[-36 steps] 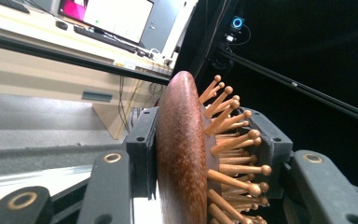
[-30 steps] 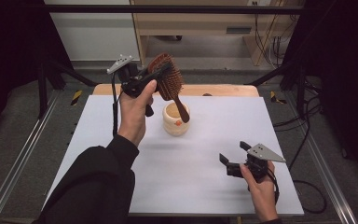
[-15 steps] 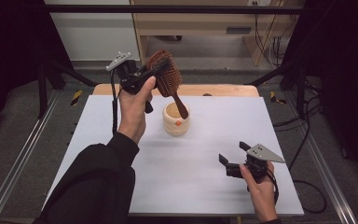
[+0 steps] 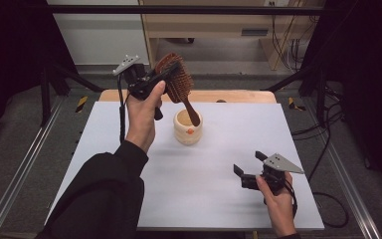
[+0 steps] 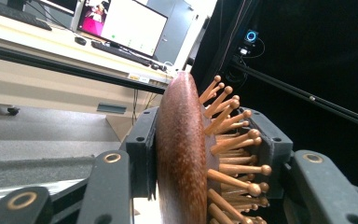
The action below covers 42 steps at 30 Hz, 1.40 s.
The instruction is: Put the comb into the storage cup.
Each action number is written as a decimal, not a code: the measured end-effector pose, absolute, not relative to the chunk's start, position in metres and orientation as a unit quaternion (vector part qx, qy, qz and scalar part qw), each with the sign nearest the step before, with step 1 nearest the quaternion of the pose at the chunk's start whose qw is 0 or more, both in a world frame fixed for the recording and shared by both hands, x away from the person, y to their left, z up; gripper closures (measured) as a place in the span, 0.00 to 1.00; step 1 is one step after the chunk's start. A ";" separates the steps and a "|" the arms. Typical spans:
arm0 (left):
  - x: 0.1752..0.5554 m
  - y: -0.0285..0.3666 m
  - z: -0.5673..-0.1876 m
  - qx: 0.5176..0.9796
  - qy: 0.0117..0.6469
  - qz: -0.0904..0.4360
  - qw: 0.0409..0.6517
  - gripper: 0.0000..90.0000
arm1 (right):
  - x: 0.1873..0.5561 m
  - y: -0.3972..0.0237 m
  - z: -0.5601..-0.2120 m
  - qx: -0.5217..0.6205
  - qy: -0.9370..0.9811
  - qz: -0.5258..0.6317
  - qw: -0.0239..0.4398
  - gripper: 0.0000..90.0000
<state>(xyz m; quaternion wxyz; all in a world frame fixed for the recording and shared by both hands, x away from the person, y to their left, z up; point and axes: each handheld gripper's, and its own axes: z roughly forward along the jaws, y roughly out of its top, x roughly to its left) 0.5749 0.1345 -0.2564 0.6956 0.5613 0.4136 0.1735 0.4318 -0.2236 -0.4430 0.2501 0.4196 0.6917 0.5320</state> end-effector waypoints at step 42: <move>0.598 0.121 -0.278 0.580 0.408 0.241 0.663 0.57 | 0.432 -0.223 -0.444 0.415 0.695 0.532 0.248 0.05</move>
